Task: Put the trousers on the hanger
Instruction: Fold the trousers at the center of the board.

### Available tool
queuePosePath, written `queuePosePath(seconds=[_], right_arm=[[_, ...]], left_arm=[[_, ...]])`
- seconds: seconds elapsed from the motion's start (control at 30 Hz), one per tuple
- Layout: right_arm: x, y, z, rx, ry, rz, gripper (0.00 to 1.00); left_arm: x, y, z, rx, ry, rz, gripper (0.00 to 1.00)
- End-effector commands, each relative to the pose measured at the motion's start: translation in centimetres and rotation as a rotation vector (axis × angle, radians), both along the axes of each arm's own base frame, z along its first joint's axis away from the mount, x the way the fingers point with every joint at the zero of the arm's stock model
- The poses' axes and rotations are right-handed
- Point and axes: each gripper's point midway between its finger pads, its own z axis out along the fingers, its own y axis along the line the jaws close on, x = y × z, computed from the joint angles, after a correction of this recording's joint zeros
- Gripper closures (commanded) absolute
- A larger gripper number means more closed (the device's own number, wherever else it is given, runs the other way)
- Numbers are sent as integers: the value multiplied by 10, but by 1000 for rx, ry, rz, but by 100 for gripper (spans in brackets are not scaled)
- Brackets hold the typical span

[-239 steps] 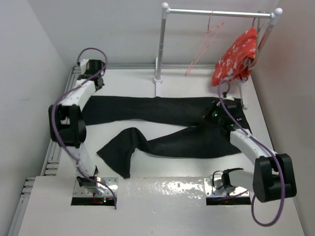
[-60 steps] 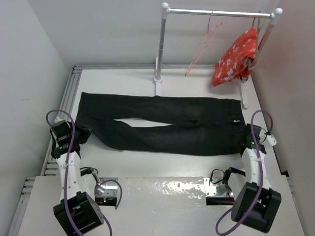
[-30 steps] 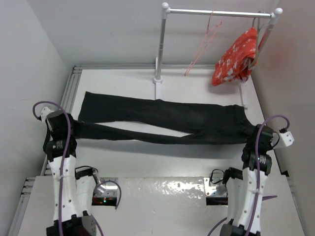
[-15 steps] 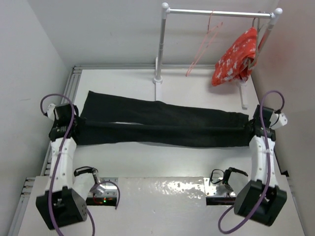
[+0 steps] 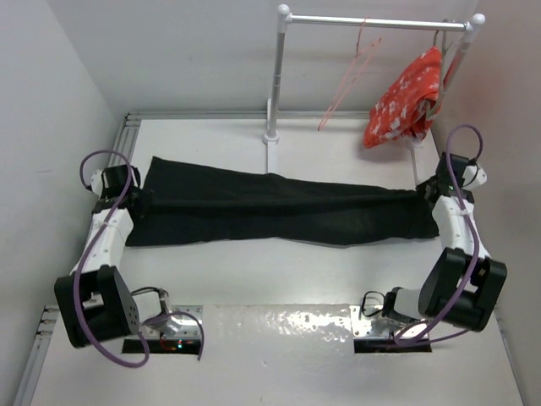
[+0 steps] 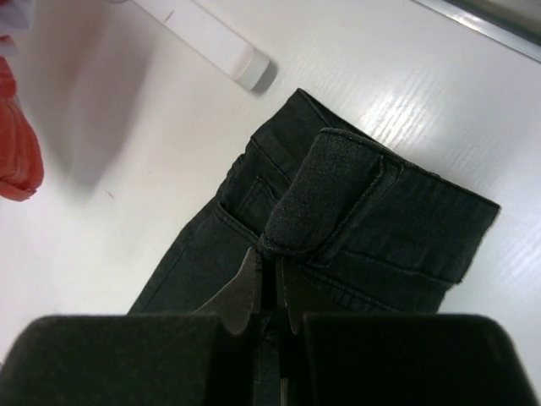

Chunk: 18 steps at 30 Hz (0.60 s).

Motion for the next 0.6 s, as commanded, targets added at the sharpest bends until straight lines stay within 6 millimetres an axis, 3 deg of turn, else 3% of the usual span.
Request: queuePosePath(seconds=[0.0, 0.27, 0.57], right_arm=[[29, -26, 28, -103, -93, -32, 100], [44, -30, 22, -93, -104, -36, 100], [60, -31, 5, -61, -87, -24, 100]], left_arm=[[26, 22, 26, 65, -96, 72, 100], [61, 10, 51, 137, -90, 33, 100], [94, 15, 35, 175, 14, 23, 100]])
